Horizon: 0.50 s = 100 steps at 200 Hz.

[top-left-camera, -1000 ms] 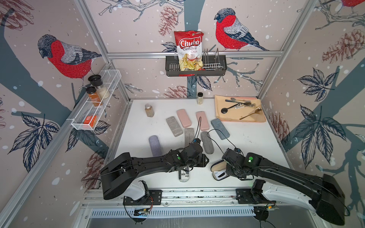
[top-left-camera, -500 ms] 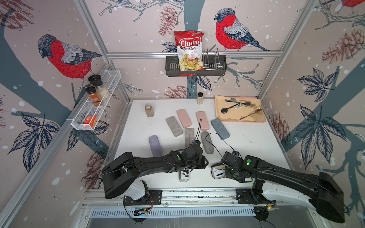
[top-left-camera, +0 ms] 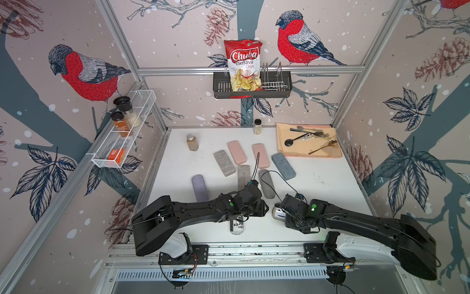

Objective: Close the glasses case
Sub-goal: Move the glasses case to the center of the board.

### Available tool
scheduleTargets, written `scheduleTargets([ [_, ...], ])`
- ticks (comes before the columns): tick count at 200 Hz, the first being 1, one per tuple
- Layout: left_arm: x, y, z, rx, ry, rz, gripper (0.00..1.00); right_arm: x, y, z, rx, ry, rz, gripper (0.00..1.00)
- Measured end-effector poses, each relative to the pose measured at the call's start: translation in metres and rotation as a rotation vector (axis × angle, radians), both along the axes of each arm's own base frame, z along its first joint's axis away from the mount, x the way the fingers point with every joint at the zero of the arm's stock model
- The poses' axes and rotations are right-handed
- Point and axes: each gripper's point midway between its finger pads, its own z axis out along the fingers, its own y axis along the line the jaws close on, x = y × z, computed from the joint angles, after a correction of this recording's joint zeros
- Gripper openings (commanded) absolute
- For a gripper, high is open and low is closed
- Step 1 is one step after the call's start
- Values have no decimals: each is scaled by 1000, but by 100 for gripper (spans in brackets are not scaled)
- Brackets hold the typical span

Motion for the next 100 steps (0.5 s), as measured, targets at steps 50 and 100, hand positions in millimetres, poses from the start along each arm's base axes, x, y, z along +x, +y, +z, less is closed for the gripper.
scheduleTargets([
  [50, 0, 0, 0, 0, 1, 0, 37, 17, 11, 5, 13, -32, -5, 47],
  [100, 0, 0, 0, 0, 2, 2, 37, 33, 14, 12, 18, -62, -5, 48],
])
